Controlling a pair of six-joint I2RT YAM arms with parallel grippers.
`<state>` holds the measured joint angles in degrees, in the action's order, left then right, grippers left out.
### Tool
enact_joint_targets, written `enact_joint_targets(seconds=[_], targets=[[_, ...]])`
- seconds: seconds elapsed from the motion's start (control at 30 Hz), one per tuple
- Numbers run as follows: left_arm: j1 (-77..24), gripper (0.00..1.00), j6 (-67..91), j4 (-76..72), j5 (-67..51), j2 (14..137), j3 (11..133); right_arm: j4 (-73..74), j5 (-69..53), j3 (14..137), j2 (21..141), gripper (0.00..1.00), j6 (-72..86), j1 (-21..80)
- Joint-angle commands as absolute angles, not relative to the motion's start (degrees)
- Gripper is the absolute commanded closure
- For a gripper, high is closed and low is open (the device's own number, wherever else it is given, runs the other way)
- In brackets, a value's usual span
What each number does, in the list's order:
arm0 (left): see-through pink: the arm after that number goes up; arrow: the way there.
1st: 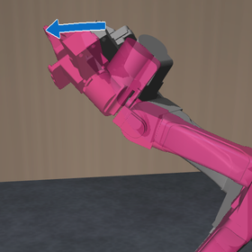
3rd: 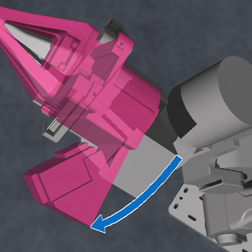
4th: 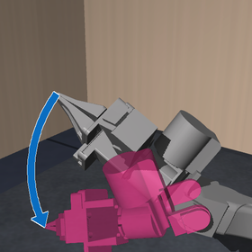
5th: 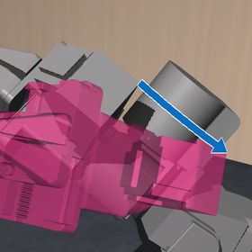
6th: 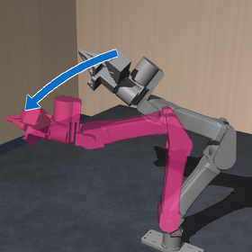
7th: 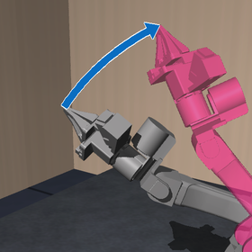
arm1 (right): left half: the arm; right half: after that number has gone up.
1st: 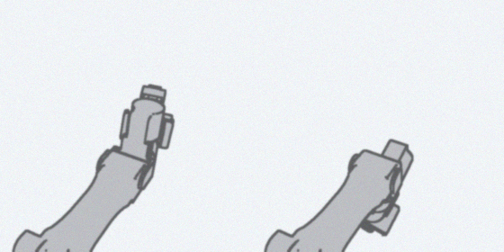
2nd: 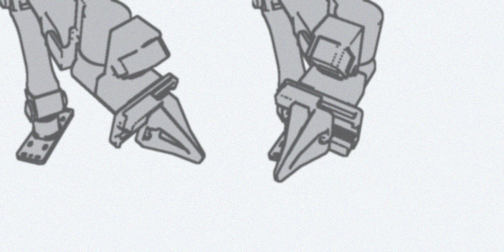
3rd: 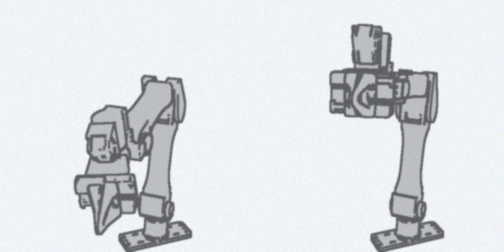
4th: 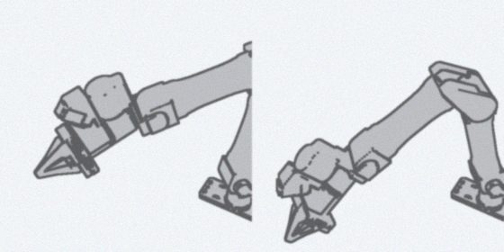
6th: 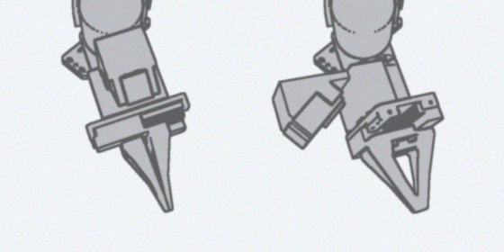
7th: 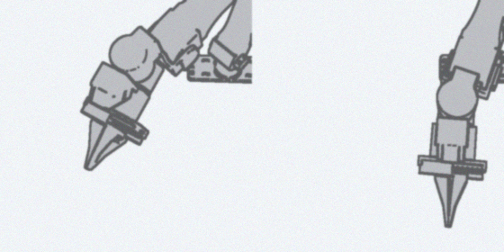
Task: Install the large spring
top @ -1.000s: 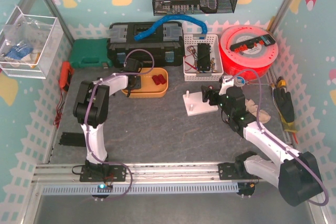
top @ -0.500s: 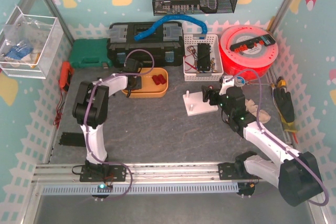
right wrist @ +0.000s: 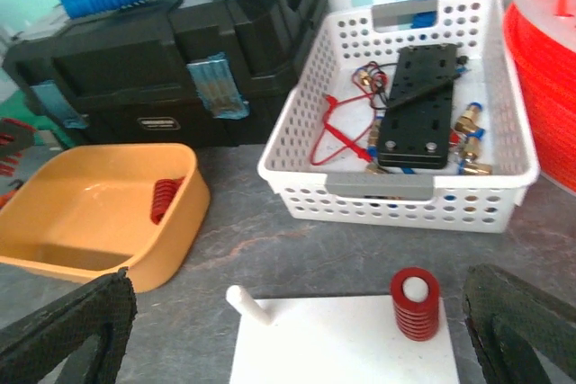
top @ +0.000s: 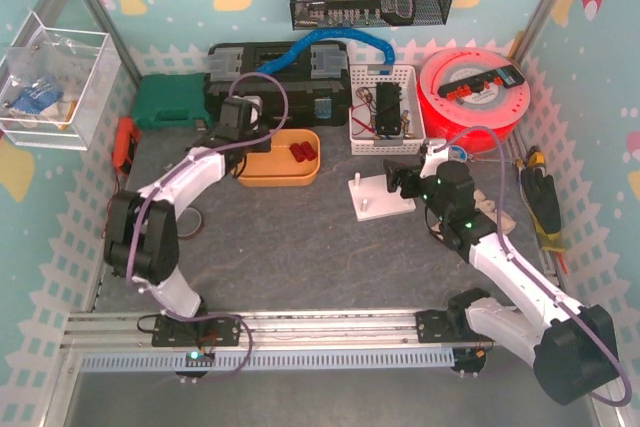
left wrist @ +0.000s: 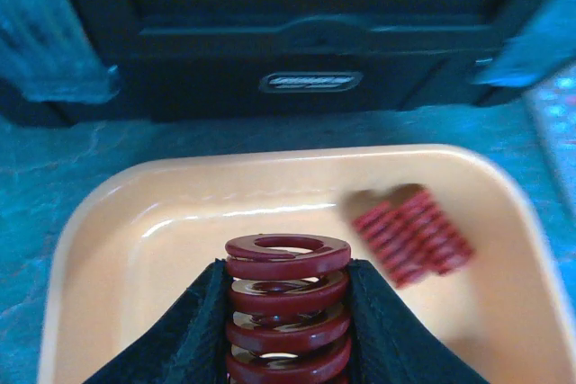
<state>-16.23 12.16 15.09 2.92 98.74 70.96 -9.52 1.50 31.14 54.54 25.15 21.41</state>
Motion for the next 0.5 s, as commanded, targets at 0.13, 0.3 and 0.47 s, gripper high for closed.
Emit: enact_joint_targets(seconds=[0.13, 0.3, 0.47], targets=[[-23.2, 0.88, 7.5, -3.1, -7.4, 82.3, 56.3, -2.5, -8.9, 37.4, 52.6, 0.02, 27.8, 21.6], [-30.7, 0.91, 0.5, -18.3, -7.3, 72.7, 43.7, 0.3, -16.8, 41.0, 53.5, 0.03, 28.4, 21.6], [-34.7, 0.93, -5.5, -31.4, -9.1, 65.9, 32.2, 0.4, -24.5, 43.6, 57.2, 0.06, 29.0, 21.8]])
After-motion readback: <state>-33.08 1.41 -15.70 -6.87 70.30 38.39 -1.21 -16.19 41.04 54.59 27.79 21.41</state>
